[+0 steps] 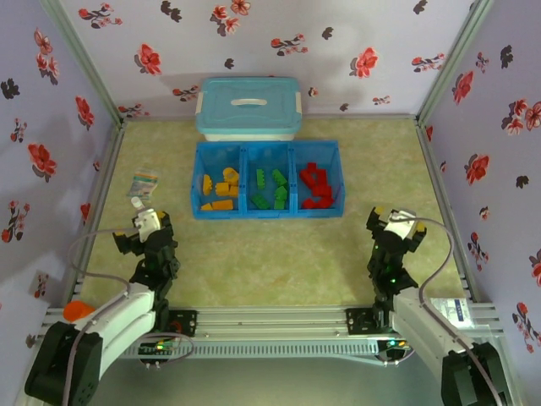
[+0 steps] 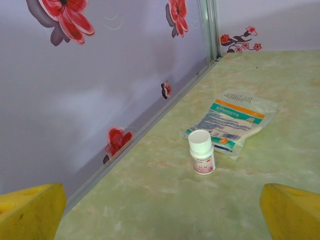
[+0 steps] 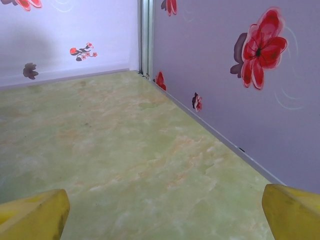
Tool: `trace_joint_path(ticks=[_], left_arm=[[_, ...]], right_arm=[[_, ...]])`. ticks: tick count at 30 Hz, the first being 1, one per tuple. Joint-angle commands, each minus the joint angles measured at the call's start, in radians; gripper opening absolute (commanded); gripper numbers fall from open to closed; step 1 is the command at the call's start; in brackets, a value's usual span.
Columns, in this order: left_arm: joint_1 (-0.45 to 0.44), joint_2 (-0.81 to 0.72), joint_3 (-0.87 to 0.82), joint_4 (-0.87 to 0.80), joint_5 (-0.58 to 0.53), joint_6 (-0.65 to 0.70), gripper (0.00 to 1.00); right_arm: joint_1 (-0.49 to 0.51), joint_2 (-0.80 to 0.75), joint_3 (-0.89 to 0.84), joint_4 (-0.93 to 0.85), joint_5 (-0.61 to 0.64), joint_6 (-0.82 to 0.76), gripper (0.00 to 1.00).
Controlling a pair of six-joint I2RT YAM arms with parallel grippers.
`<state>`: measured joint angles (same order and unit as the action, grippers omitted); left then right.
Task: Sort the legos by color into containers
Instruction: Reset both arms
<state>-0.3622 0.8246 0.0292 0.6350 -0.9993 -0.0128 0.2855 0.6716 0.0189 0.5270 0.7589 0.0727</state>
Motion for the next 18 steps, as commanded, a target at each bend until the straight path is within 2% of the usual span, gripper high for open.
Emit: trace_joint_path(ticks=[1, 8, 18], left_arm=[[0.038, 0.028, 0.023, 0.109, 0.058, -0.013, 1.00], [0.092, 0.130, 0.030, 0.211, 0.110, -0.054, 1.00], [0.101, 0.286, 0.043, 0.390, 0.139, 0.002, 1.00]], right_arm=[[-0.029, 0.064, 0.002, 0.129, -0.049, 0.019, 0.99], [-0.063, 0.281, 0.037, 0.301, -0.069, 0.012, 0.99], [-0.079, 0.580, 0.079, 0.588, -0.090, -0.017, 0.99]])
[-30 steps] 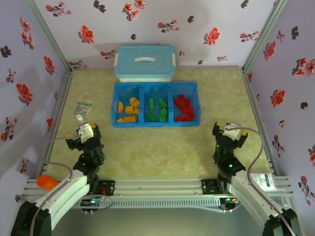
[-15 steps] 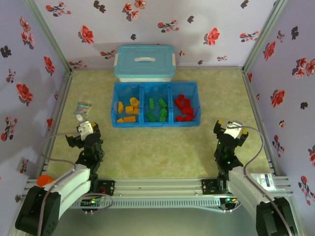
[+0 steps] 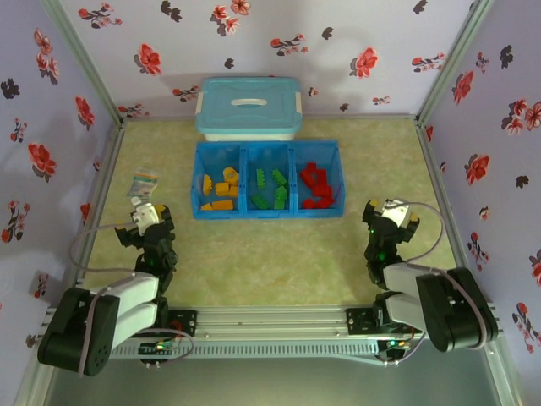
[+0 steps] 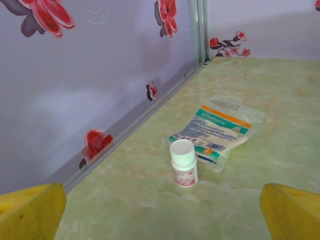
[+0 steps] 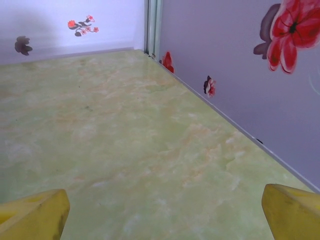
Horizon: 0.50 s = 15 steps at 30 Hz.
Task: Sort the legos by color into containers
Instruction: Reset both arms
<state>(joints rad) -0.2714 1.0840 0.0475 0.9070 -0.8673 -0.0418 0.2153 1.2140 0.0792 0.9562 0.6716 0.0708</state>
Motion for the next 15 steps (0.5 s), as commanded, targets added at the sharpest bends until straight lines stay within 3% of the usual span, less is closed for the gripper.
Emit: trace_joint_path(ticks=[1, 5, 8, 11, 15], left_arm=[[0.010, 0.044, 0.022, 0.146, 0.008, 0.040, 1.00], [0.012, 0.096, 0.020, 0.214, 0.026, 0.054, 1.00], [0.018, 0.131, 0.030, 0.242, 0.032, 0.056, 1.00], [0.026, 0.168, 0.036, 0.279, 0.040, 0.058, 1.00], [0.033, 0.205, 0.051, 0.303, 0.059, 0.065, 1.00]], right_arm=[[-0.010, 0.055, 0.015, 0.189, 0.000, -0.014, 0.99], [-0.033, 0.109, 0.004, 0.264, -0.027, 0.006, 0.99], [-0.084, 0.307, 0.024, 0.432, -0.035, 0.045, 0.98], [-0.082, 0.259, 0.090, 0.256, -0.128, 0.012, 0.99], [-0.083, 0.317, 0.050, 0.408, -0.149, -0.007, 0.99]])
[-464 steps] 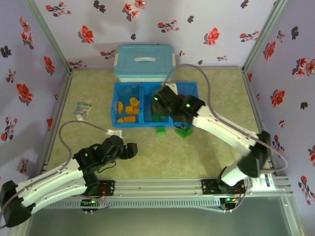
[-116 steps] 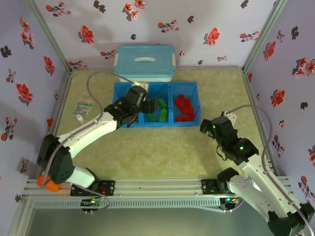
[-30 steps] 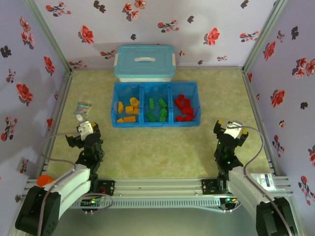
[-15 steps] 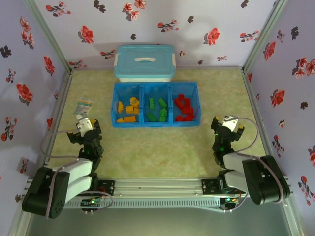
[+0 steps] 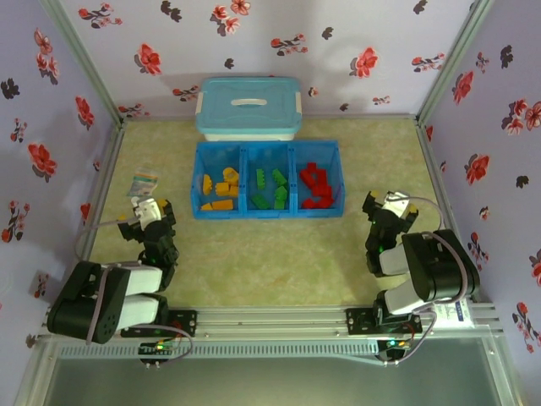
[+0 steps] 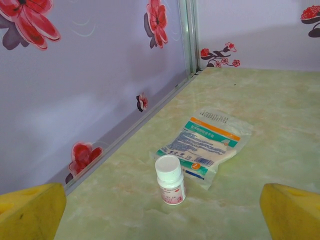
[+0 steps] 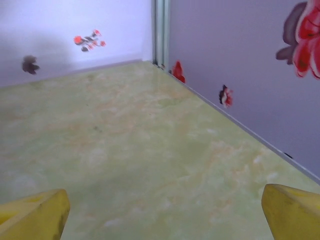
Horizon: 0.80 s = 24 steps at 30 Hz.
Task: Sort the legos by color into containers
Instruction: Reset both arms
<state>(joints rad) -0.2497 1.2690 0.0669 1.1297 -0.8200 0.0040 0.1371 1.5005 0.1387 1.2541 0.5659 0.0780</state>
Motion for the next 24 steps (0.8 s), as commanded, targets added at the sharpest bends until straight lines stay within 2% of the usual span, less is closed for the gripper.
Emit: trace_joint_path(ticks=[1, 5, 7, 9, 10, 13, 19, 24], left_arm=[[0.013, 0.032, 0.040, 0.081, 0.020, 0.021, 1.00], [0.020, 0.104, 0.056, 0.145, 0.047, 0.038, 1.00], [0.042, 0.157, 0.053, 0.188, 0.090, 0.004, 1.00], [0.078, 0.224, 0.085, 0.194, 0.106, -0.030, 1.00], [0.080, 0.230, 0.105, 0.180, 0.116, -0.013, 1.00], [0.058, 0.234, 0.109, 0.179, 0.131, 0.013, 1.00], [0.020, 0.286, 0.131, 0.185, 0.282, 0.131, 1.00], [0.021, 0.282, 0.131, 0.181, 0.291, 0.129, 1.00]], right_arm=[[-0.005, 0.038, -0.014, 0.126, -0.046, -0.018, 0.99], [-0.005, 0.029, -0.014, 0.109, -0.054, -0.015, 0.99], [-0.005, 0.037, -0.010, 0.110, -0.093, -0.026, 0.99], [-0.005, 0.088, 0.013, 0.099, -0.153, -0.048, 0.99], [0.005, 0.129, 0.028, 0.136, -0.127, -0.069, 0.99], [0.021, 0.097, 0.043, 0.069, -0.112, -0.078, 0.99], [0.026, 0.127, 0.036, 0.126, -0.108, -0.093, 0.99], [0.027, 0.118, 0.042, 0.104, -0.103, -0.090, 0.99]])
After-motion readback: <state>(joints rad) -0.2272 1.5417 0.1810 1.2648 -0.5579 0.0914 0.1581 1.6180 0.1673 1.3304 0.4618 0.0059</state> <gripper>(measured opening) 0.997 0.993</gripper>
